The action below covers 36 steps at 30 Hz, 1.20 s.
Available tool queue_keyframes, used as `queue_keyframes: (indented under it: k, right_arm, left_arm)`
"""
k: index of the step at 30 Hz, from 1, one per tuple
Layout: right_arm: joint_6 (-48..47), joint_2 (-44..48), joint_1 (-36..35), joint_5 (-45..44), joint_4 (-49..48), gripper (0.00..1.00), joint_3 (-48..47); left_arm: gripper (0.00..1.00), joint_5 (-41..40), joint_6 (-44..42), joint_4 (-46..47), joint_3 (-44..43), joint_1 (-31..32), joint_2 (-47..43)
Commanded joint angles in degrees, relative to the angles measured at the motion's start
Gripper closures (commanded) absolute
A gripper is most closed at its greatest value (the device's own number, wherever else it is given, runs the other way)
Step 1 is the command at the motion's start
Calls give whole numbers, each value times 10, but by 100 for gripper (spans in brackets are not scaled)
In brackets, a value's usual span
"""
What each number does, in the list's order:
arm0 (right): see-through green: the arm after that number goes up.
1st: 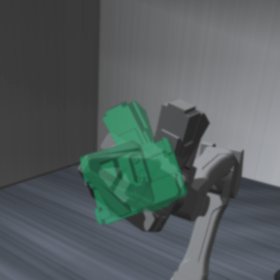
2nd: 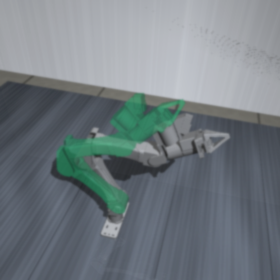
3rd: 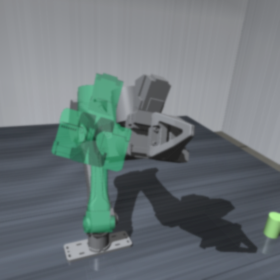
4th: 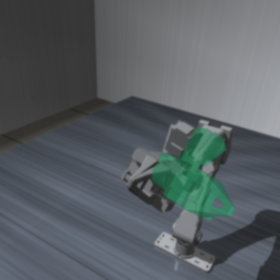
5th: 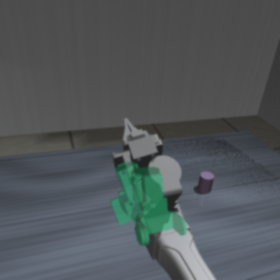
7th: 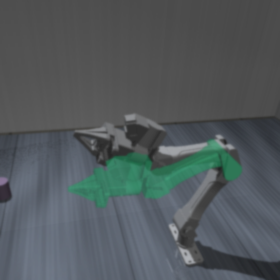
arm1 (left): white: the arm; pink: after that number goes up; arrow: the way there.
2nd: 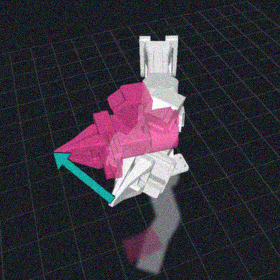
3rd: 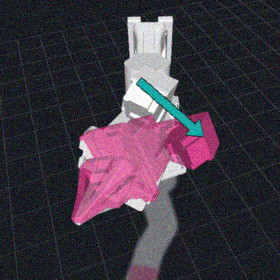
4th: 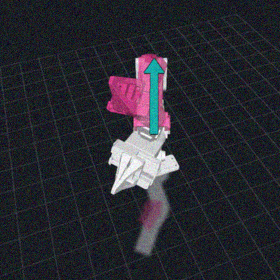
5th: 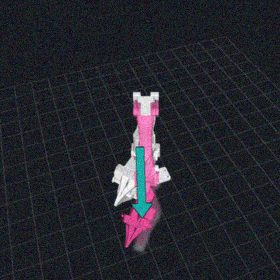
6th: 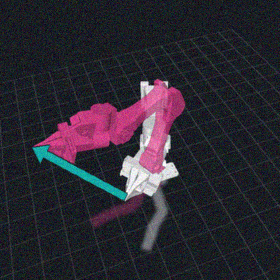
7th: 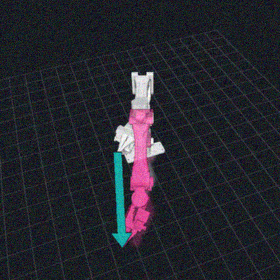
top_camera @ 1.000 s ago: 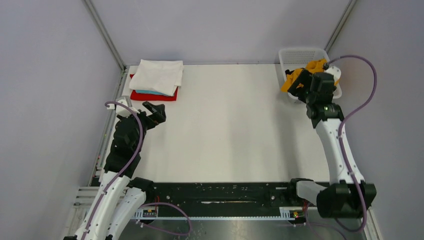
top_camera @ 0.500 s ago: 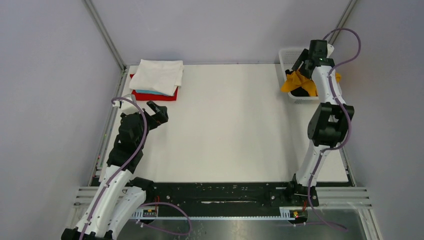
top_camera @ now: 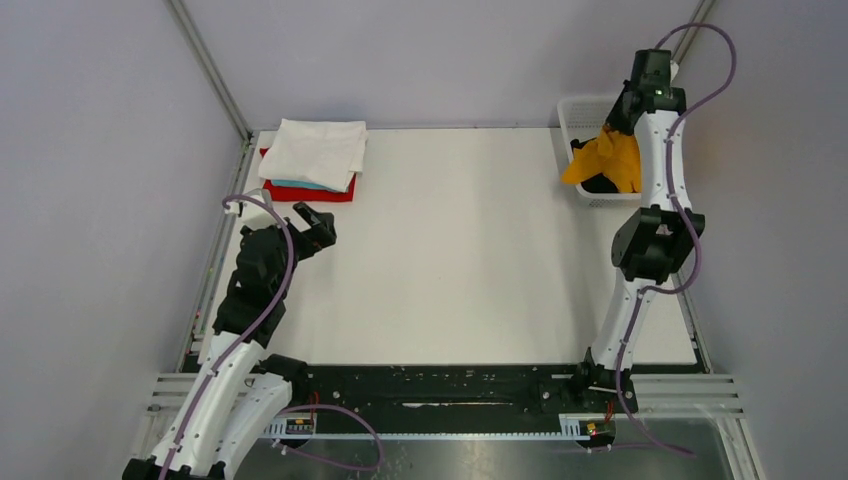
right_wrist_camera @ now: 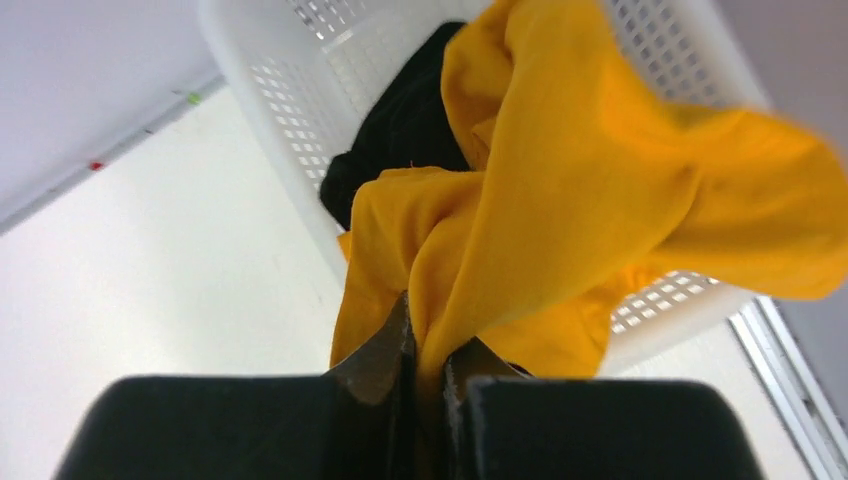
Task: Fold and stack the t-shirts
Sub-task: Grab crumpled tshirt from bin with the right arm, then move the tshirt to the center of the board
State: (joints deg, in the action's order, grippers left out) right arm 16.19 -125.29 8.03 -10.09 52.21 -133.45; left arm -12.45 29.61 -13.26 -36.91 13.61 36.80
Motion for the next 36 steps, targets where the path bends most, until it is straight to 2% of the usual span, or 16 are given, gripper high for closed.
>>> queue_keyframes:
  k: [1,3,7,8,12,14,17,23,25,27,30,33,35,36]
  right_arm:
    - [-22,140,-2,1,6,100,-31]
    - [-7,182,-2,66,8,100,-25]
    - [58,263,-17,364,0,100,3]
    - [60,280,-38,392,-3,100,7]
    - [-18,328,-204,362,30,100,-22]
    - [-9,341,-272,401,-8,100,-19]
    - [32,337,-320,472,-66,100,-20]
    - [27,318,-354,505,-67,100,-14]
    - [3,333,-354,485,-58,100,32]
    - [-24,369,-353,431,-55,100,120]
    - [-46,467,-346,274,-124,98,346]
    - [-17,546,-309,88,-195,88,603]
    - [16,571,-249,51,-212,86,709]
    - [28,576,-214,56,-216,79,747]
  left_arm:
    - [1,13,-6,28,-15,-2,-8]
    - [1,15,1,28,-15,-1,-11]
    - [1,27,16,52,6,-2,-47]
    - [1,28,20,56,12,-2,-54]
    - [1,19,38,59,24,-2,-88]
    - [1,18,59,52,27,-1,-92]
    - [1,16,104,19,20,-2,-92]
    - [1,20,135,-29,14,-2,-105]
    - [1,4,140,-53,10,-2,-112]
    - [1,-12,148,-70,9,-2,-115]
    - [1,-23,160,-94,9,-2,-110]
    - [1,-25,166,-109,17,-2,-91]
    - [1,-25,172,-115,21,-2,-69]
    - [1,-25,176,-116,21,-2,-53]
